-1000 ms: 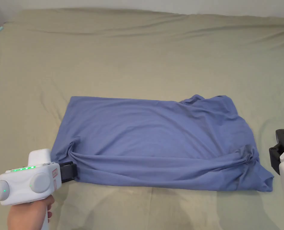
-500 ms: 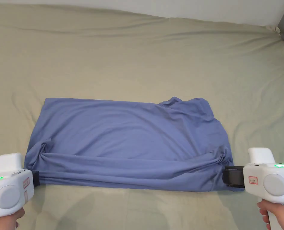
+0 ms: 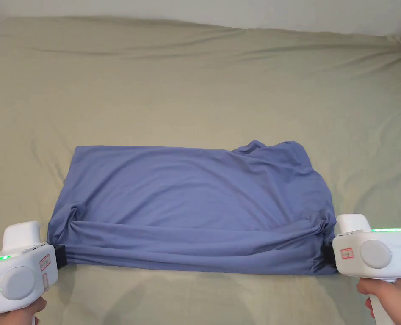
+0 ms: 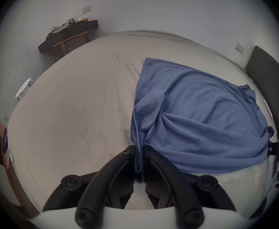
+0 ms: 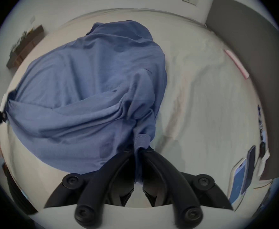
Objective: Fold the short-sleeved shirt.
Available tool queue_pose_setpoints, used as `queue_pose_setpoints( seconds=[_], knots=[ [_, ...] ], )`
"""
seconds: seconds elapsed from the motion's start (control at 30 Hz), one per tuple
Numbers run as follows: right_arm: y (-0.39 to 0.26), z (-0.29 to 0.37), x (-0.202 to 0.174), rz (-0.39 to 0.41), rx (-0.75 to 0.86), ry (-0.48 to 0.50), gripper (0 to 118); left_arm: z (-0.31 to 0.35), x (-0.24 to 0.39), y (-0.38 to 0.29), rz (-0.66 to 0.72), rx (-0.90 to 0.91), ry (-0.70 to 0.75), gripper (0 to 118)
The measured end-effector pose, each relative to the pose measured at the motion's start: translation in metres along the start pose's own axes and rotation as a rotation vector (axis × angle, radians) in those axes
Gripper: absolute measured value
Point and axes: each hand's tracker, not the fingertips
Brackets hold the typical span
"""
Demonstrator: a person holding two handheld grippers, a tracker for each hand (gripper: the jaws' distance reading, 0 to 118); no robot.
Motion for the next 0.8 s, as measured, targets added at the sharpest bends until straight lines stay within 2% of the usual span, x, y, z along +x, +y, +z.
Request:
queue_pose_setpoints(
  seconds=[0.1,0.17,0.43,0.57,0.7,0.8],
  knots=[
    [0.000,0.021,0.006,-0.027,0.021,0.010,9,0.018,-0.002,0.009,-0.024,0.030,-0.022,9],
    [0.000,0.044,0.016,-0.078,0.058,0.036,9,0.033,-0.004,0.015,-0.029,0.055,-0.039,9],
    [-0.033,0.122,0.031,-0.096,0.064,0.027,9,0.086,-0.015,0.004,-0.112,0.058,-0.073,9],
    [-0.071,0.120,0.033,-0.135,-0.018,0.035,9,0.093,-0.021,-0.034,-0.173,-0.027,-0.054,9],
    [-0.109,0.088,0.031,-0.173,-0.102,0.060,9,0.071,-0.033,-0.079,-0.186,-0.139,-0.021,9],
    [-0.127,0.064,0.027,-0.166,-0.123,0.050,9,0.054,-0.043,-0.098,-0.176,-0.188,-0.003,9]
  ],
)
